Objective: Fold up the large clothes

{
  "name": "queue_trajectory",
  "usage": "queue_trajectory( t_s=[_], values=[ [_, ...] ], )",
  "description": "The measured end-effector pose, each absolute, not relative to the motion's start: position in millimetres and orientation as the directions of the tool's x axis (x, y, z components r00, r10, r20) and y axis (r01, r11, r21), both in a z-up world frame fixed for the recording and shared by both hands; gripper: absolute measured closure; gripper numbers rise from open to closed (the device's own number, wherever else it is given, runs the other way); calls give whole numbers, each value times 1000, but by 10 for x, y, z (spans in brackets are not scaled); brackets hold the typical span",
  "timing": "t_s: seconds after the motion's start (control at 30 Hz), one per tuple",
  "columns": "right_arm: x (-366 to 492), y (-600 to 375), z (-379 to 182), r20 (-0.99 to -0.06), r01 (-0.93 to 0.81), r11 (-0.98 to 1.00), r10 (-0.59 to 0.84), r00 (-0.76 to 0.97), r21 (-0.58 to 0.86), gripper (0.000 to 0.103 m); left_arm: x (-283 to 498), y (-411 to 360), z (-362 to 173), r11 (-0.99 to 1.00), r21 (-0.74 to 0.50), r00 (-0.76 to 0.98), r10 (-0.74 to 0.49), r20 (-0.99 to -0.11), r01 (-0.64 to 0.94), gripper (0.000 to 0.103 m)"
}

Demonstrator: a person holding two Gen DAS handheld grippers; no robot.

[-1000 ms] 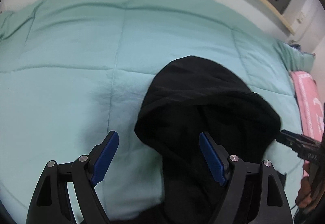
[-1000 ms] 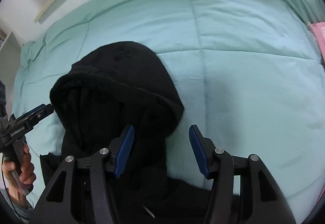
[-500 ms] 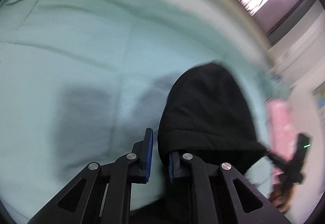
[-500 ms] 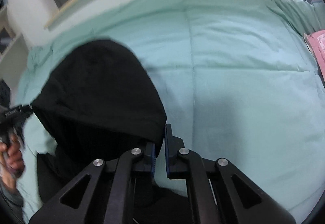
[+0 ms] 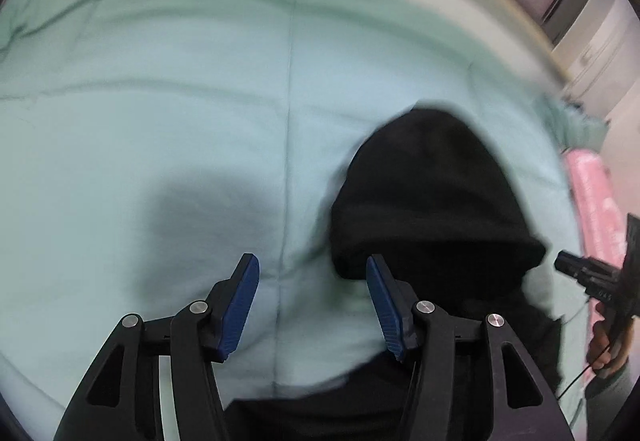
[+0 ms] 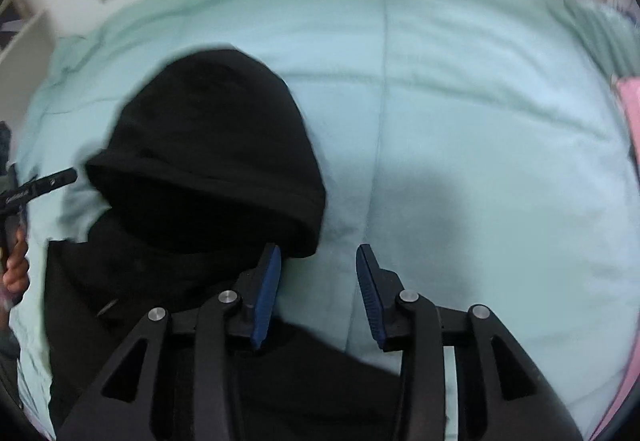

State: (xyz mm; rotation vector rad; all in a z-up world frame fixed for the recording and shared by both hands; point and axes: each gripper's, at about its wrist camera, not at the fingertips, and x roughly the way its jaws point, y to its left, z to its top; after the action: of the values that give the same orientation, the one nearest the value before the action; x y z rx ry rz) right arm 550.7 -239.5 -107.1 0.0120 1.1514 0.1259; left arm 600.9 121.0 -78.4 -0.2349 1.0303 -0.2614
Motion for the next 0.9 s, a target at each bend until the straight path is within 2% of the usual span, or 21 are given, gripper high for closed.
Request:
queue_trajectory(
  t_s=[0.1, 0.2, 0.3, 0.4, 0.5, 0.67, 0.8, 0.9],
  values=[
    [5567, -2332, -788, -872, -109, 989, 142, 469, 103, 60, 6149, 1044, -443, 915, -375, 535, -393, -748, 148, 42],
    [5810, -2125, -830, -857, -131, 979, 201, 474, 157, 60, 6470, 788, -502, 882, -429, 498, -466, -732, 195, 42],
    [5957, -1986, -1260, -889, -148, 978, 196, 413, 147, 60, 6656, 502, -964, 884, -429, 395, -467, -791, 186, 42],
    [6006, -1934, -1867, -937, -159, 979, 171, 305, 127, 61, 6713, 352, -1578, 927, -347, 287, -373, -882, 140, 42],
    [5988, -1988, -2066, -938, -152, 977, 188, 290, 149, 62, 6730, 324, -1606, 934, -327, 296, -355, -887, 141, 42],
    [5965, -2005, -1737, -931, -186, 969, 211, 298, 160, 61, 6646, 384, -1349, 925, -335, 352, -379, -856, 181, 42],
    [6075, -1849, -1096, -863, -269, 950, 266, 431, 159, 58, 6599, 462, -1093, 906, -365, 402, -422, -813, 214, 42],
    [6416, -1629, -992, -845, -308, 941, 277, 458, 142, 58, 6622, 427, -1145, 917, -335, 402, -396, -826, 216, 42]
  ],
)
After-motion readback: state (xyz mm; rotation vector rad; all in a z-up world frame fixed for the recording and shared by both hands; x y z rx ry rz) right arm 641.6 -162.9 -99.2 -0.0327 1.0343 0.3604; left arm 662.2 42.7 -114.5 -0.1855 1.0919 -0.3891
